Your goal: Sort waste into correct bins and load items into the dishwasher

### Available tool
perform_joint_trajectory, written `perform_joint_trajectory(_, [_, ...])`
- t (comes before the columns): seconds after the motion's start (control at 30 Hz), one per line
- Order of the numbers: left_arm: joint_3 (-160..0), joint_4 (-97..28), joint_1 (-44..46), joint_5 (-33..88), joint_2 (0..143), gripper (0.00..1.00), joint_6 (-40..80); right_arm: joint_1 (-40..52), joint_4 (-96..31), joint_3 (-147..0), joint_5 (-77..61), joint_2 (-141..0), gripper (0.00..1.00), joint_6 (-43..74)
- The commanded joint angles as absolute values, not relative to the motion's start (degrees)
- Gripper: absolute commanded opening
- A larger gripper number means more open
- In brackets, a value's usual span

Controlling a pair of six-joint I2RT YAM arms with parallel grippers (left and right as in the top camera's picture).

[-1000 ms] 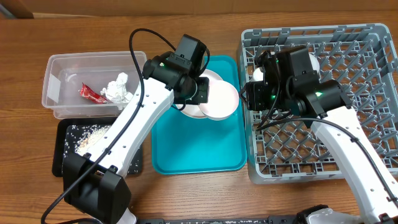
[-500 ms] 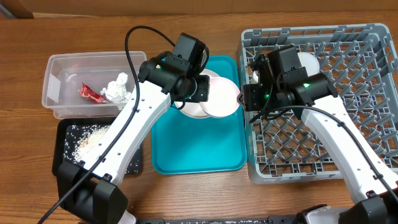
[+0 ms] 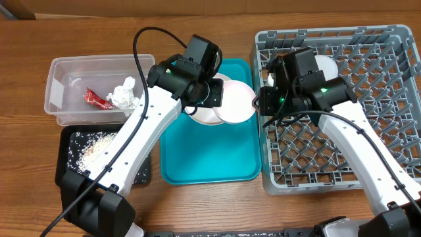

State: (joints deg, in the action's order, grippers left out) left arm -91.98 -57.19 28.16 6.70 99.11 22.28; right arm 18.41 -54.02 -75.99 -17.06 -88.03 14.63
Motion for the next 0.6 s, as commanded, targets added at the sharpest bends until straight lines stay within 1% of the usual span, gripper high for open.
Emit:
perform_joint_trajectory(0.0, [-93.34, -56.77, 28.58, 7.31, 97.47, 0.04, 21.41, 18.44, -53.19, -76.88, -16.80, -88.20, 0.27, 15.51])
perform_joint_trajectory(0.1, [-93.34, -56.75, 28.58, 7.31, 97.47, 0.04, 21.41, 18.44, -52.40, -76.88, -16.78, -88.20, 0.25, 17.28])
perform_joint_trajectory(0.4, [-93.34, -56.69, 28.58, 7.53, 97.47, 0.04, 21.43, 18.44, -51.92, -76.88, -16.80, -88.20, 0.24, 17.91])
perform_joint_trajectory(0.57, [-93.34, -56.66, 28.58, 7.53, 97.47, 0.04, 21.43, 18.44, -51.07, -76.88, -16.80, -88.20, 0.17, 18.33])
